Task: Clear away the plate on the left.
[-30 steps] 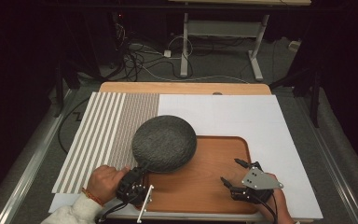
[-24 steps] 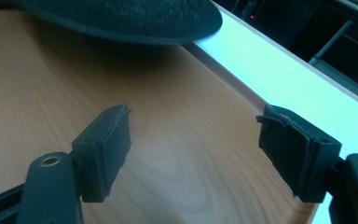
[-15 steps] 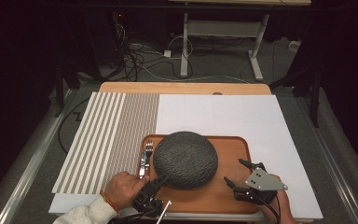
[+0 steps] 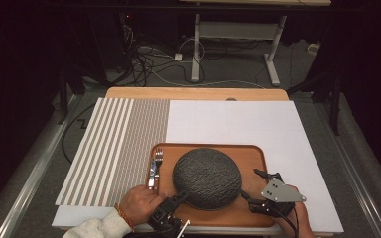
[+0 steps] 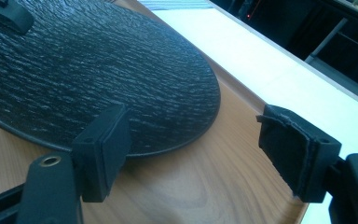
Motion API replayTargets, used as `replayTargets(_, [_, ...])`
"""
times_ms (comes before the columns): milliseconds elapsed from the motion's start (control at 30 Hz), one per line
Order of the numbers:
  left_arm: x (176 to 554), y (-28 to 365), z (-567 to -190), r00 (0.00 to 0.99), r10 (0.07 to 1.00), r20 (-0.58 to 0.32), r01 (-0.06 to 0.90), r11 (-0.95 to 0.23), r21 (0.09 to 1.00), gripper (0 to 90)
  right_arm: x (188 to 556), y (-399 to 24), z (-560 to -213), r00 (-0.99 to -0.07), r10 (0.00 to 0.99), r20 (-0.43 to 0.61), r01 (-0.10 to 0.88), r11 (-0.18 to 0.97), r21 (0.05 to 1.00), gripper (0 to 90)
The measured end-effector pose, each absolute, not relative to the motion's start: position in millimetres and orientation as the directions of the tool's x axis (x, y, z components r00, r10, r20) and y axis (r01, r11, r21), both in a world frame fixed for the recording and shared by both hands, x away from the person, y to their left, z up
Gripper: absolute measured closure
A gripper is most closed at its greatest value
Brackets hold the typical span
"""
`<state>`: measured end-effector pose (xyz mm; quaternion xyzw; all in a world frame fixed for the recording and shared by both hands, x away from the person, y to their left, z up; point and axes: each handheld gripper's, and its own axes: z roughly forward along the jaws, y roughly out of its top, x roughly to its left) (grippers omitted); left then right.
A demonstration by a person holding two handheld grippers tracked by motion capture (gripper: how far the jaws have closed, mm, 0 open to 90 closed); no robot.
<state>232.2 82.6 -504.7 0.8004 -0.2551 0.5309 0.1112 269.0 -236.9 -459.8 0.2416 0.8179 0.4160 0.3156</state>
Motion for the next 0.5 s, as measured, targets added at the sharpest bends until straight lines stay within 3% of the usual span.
replayTargets(500, [227.7,76.4,-495.9,0.416,-0.258,0.872,-0.562,-0.827,0.023,81.5,268.8,-234.6,-460.0,-0.69,0.65,-0.319,0.13,0.545,0.828,25.7])
